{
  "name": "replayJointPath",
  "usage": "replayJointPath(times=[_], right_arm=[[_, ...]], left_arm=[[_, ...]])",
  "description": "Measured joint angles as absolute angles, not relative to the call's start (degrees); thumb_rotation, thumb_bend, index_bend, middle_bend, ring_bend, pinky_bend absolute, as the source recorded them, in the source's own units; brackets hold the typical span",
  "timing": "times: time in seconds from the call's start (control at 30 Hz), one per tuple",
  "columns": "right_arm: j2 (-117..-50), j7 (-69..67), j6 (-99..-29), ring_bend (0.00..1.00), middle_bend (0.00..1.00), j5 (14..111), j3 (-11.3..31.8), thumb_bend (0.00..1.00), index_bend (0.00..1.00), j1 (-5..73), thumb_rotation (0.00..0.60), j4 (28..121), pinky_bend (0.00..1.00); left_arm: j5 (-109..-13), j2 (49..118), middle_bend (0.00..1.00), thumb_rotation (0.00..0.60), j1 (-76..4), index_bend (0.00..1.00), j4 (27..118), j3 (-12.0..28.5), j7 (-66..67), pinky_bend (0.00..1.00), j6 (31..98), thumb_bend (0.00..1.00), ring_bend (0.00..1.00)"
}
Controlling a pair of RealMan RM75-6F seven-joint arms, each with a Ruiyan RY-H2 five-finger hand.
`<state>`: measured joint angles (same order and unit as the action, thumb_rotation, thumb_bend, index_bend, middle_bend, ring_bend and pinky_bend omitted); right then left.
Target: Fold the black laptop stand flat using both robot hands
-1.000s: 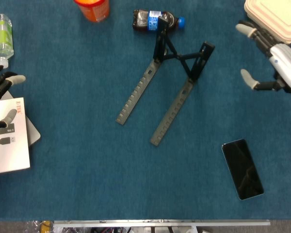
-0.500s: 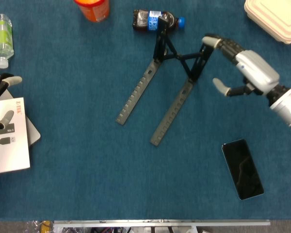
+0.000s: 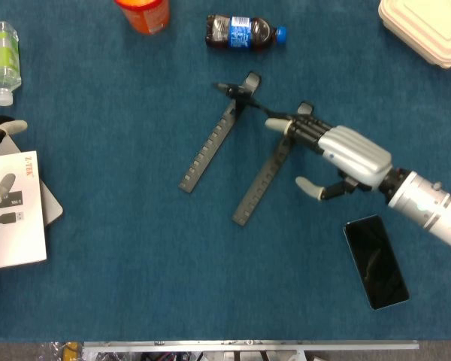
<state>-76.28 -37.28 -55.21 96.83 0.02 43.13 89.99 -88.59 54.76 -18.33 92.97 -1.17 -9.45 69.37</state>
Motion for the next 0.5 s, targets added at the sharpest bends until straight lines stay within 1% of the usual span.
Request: replayJointPath(times=[0.27,0.5], right_arm=[[-74.88,-36.71,-58.15,0.00,0.00,99.50,-1.07,0.42,0.00,43.24,0.600,93.31,0.00],[-73.22,-35.72,-58.88,0.00,0.00,99.79,-2.08,0.42,0.00,43.11,0.600,94.76,0.00]], left_arm=[[-88.92,54.44,0.17,0.600,-17.87,0.19,92.52,-1.26,-10.32,0.03,70.08,0.36,0.06],[-89.30,54.44,0.17,0.600,-18.01,0.18,92.54,-1.20,-10.36,0.03,70.08,0.36,0.06]])
